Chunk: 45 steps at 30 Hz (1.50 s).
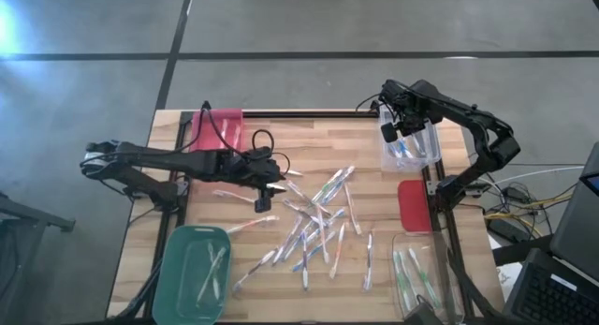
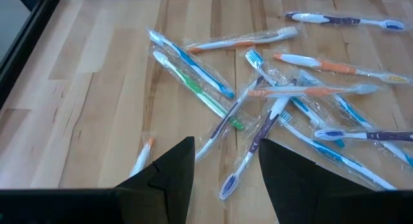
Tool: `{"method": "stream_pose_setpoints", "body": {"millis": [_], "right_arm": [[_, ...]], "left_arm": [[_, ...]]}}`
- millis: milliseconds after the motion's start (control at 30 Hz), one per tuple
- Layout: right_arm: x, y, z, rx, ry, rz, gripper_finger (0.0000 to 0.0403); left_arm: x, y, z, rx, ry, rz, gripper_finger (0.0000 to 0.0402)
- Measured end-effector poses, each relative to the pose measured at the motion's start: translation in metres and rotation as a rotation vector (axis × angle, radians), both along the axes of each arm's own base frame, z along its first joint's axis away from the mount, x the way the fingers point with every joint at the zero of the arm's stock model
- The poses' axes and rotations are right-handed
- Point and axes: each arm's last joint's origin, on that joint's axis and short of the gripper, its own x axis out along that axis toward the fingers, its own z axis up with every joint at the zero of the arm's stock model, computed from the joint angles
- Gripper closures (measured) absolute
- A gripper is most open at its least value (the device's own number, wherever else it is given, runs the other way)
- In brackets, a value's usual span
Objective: Pick & Place Toothbrushes
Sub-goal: Put the blue toothbrush into the top transparent bin, then put the orange toothbrush into the pink bin
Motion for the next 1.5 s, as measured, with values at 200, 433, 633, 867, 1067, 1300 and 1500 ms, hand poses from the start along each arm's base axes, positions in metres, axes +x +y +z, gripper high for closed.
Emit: {"method": "stream_pose_setpoints", "body": {"millis": [200, 433, 633, 867, 1067, 1300, 1500], "right_arm": [[0.0, 0.0, -0.0009, -0.004, -0.004, 0.0, 0.0356], [0.0001, -0.0001, -0.0009, -0.005, -0.004, 0.0, 0.0342], [0.0001, -0.0001, -0.001, -0.005, -0.004, 0.0, 0.0331], [-0.0001, 0.0001, -0.0015, -0.003, -0.002, 0.004, 0.0312], [-0.0001, 0.0003, -0.0017, 0.012, -0.009, 0.022, 0.0292], [-0.0014, 0.0021, 0.0004, 0.015, -0.01, 0.042, 0.0268], [-0.0019, 0.0033, 0.0022, 0.016, -0.017, 0.05, 0.0252]], "left_arm": [[0.0, 0.0, 0.0, 0.0, 0.0, 0.0, 0.0223], [0.0, 0.0, 0.0, 0.0, 0.0, 0.0, 0.0223], [0.0, 0.0, 0.0, 0.0, 0.0, 0.0, 0.0223], [0.0, 0.0, 0.0001, 0.0, 0.0, 0.0, 0.0223], [0.0, 0.0, 0.0, 0.0, 0.0, 0.0, 0.0223], [0.0, 0.0, 0.0, 0.0, 0.0, 0.0, 0.0223], [0.0001, 0.0002, 0.0, 0.001, 0.0, 0.002, 0.0223]]}}
